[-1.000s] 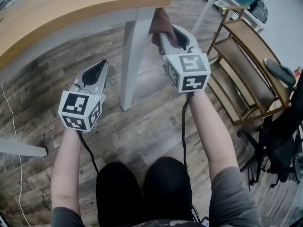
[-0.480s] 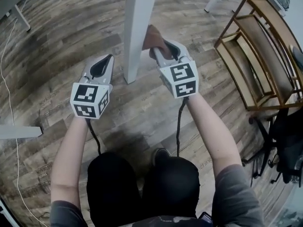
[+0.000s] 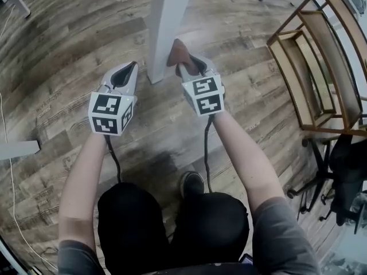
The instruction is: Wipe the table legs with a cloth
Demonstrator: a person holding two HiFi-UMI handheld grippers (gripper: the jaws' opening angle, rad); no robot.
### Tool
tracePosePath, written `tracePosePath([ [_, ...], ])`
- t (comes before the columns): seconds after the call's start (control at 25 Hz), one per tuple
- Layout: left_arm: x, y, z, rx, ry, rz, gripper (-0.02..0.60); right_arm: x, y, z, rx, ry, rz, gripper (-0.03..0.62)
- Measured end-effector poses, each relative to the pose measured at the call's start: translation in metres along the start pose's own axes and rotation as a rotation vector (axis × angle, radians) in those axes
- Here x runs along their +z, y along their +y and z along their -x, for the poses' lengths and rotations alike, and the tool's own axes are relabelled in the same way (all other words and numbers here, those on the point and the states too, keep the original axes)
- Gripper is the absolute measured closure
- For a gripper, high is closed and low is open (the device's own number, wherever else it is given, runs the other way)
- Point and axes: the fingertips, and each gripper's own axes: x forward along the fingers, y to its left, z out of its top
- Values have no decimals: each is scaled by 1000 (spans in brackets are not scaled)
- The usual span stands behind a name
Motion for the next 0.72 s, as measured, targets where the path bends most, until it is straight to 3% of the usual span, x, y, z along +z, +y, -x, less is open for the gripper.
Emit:
tracePosePath([
  [0.56,-77,-5,-10,5,132,17,563,-112,32,-34,66,242,23,510],
  [0.72,-89,-6,-13,-2,152,19,563,-128,41,-39,98,274,61,510],
])
